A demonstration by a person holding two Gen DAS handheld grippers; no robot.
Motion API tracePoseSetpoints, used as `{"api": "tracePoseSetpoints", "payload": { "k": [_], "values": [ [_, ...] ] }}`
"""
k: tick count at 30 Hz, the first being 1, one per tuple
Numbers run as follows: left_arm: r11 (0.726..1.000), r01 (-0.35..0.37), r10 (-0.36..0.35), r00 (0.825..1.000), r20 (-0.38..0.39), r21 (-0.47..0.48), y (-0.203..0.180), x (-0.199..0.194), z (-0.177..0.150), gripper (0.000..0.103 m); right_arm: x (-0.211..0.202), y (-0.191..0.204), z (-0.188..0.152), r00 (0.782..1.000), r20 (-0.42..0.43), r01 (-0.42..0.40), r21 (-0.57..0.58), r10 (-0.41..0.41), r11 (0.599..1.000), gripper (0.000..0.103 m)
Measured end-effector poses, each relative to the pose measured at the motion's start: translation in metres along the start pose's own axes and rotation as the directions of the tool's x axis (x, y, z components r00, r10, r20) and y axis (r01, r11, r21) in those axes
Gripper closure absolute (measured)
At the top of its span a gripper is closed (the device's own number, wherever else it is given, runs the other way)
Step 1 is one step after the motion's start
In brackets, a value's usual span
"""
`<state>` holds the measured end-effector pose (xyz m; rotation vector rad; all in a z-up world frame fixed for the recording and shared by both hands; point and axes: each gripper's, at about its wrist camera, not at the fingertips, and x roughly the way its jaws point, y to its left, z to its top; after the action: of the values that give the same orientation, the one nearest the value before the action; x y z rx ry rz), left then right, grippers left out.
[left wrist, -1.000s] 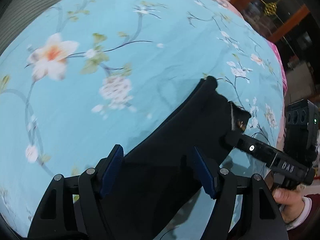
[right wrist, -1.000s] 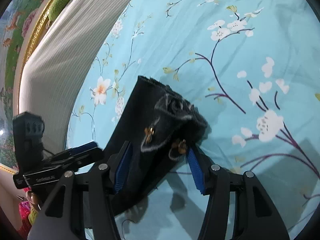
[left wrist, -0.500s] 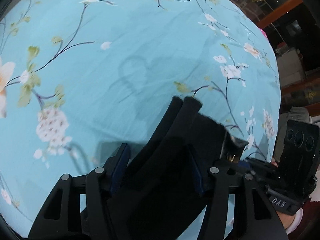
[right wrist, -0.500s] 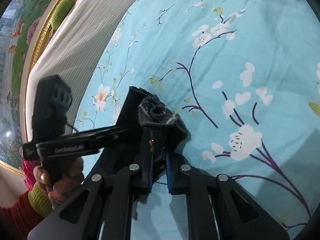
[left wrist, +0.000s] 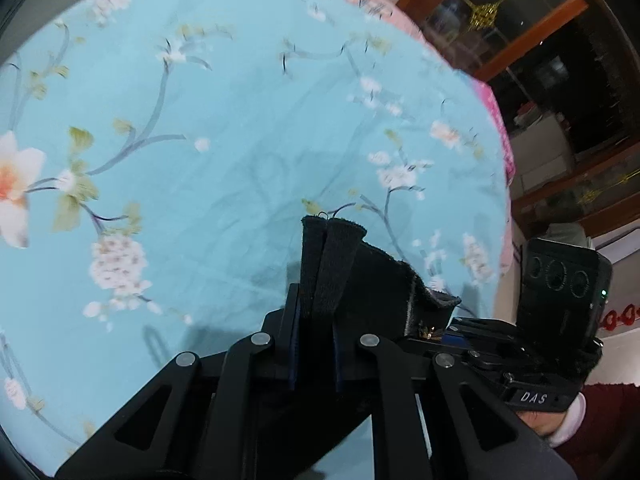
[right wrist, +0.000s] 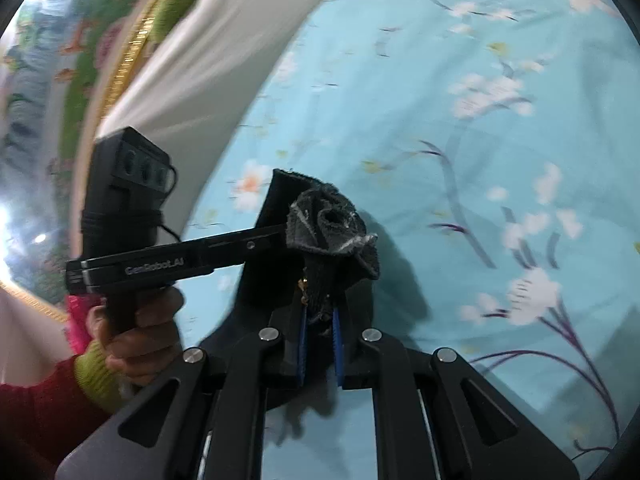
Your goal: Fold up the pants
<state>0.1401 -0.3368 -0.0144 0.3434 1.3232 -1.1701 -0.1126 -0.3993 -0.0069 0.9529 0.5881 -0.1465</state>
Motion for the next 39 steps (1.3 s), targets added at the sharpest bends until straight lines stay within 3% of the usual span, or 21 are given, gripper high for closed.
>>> {"api": "tracePoseSetpoints", "payload": {
  "k": [5, 12, 24, 39],
  "values": [
    [1.0, -0.007, 0.008, 0.997, 0.075, -0.011, -0.002, -0.044, -0.016, 0.092, -0.003, 0.033, 0.002, 0.992, -0.029, -0.124, -0.061, 0.122, 0.99, 0.092],
    [0.998, -0.034, 0.043, 0.988, 0.149, -0.058, 0.006, -0.095, -0.055, 0.092, 0.016, 0.085, -0.018, 0.974, -0.114, -0.21, -0.142, 0.195, 0.967, 0.092],
    [0.966, -0.048, 0.106, 0.969, 0.221, -0.253, 0.064, -0.144, -0.138, 0.092, 0.067, 0.134, -0.055, 0.944, -0.275, -0.255, -0.258, 0.182, 0.932, 0.091],
    [0.881, -0.066, 0.179, 0.963, 0.201, -0.469, 0.125, -0.126, -0.211, 0.096, 0.128, 0.149, -0.1, 0.897, -0.436, -0.245, -0.366, 0.067, 0.898, 0.091]
  ]
}}
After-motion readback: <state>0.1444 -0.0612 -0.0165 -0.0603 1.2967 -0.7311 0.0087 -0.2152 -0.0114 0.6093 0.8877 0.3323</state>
